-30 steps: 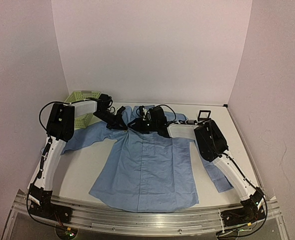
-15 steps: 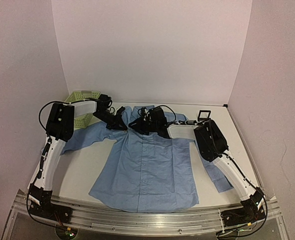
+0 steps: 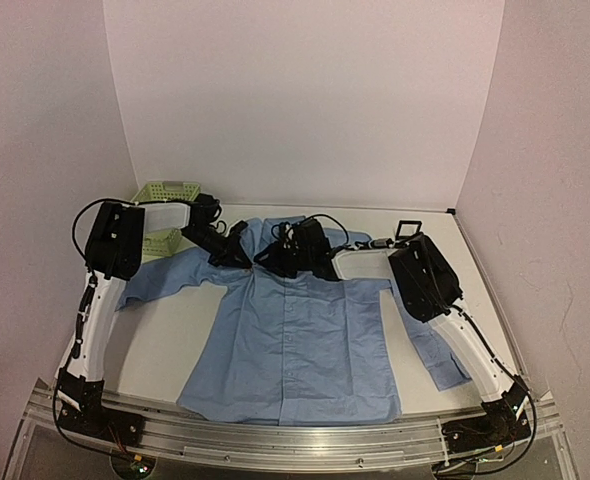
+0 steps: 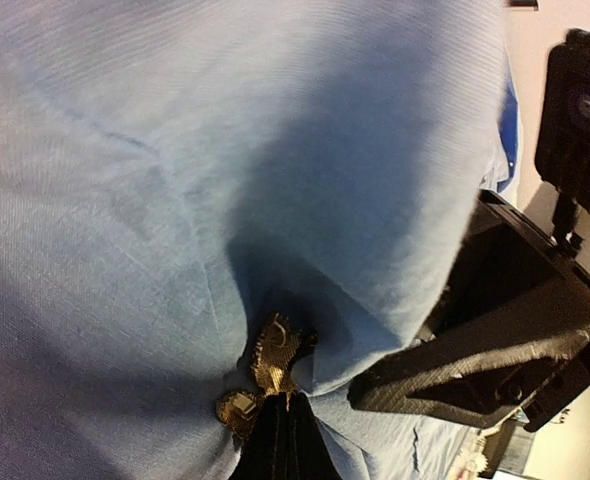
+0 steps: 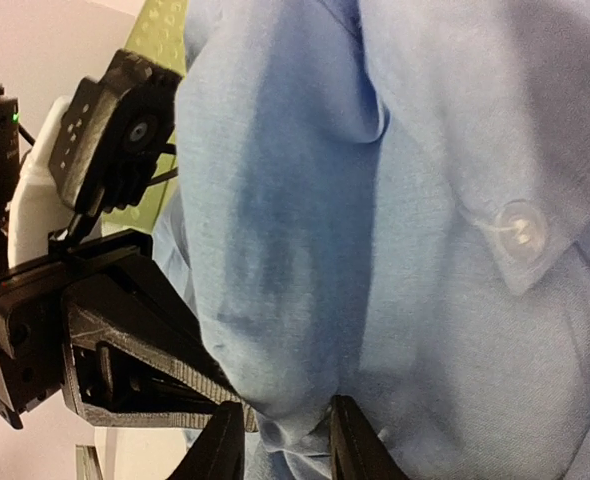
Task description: Pin the brooch onto the clothing
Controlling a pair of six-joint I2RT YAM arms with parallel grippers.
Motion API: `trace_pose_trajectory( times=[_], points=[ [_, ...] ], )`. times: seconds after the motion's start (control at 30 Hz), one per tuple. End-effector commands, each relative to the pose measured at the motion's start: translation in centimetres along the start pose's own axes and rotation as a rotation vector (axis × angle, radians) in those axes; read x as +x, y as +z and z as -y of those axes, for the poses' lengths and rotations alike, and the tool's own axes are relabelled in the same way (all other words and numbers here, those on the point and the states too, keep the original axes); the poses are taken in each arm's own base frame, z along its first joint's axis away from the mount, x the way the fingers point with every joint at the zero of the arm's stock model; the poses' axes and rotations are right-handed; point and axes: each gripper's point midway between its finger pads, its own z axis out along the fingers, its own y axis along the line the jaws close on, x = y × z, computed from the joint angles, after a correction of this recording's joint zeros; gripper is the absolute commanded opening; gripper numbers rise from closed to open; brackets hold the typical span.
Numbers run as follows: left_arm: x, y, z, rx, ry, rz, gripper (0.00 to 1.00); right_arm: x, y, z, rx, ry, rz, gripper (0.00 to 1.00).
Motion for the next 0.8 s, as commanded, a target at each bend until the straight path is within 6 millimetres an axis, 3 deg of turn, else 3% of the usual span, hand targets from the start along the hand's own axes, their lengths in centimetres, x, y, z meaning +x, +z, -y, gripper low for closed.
trace_pose_trajectory(
  times=[0.0, 0.17, 0.3, 0.4, 0.5, 0.6, 0.77],
  points=[
    [3.5, -0.2, -0.4, -0.044, -0.099, -0.065, 0.00, 7.1, -0.5, 1.2, 0.154, -0.043, -0.185, 0.34],
    [4.4, -0.7, 0.5, -0.007, -0.149, -0.060, 0.00, 4.1, -0.8, -0.5, 0.198, -0.178, -0.119, 0.37],
    [4.2, -0.6, 0.3, -0.001, -0.163, -0.061, 0.00, 5.7, -0.7, 0.0, 0.255, -0.200, -0.141, 0.39],
    [4.4, -0.5, 0.1, 0.002, -0.173, -0.067, 0.00, 6.2, -0.8, -0.7, 0.268, -0.230, -0.137, 0.39],
    [4.5, -0.4, 0.0, 0.003, -0.180, -0.067, 0.00, 6.4, -0.5, -1.0, 0.274, -0.254, -0.138, 0.33],
    [4.3, -0.3, 0.0, 0.004, -0.180, -0.066, 0.00, 7.4, -0.4, 0.1, 0.296, -0.245, -0.162, 0.25],
    [4.2, -0.4, -0.1, 0.005, -0.180, -0.064, 0.00, 8.5, -0.9, 0.9, 0.335, -0.291, -0.185, 0.25]
  ],
)
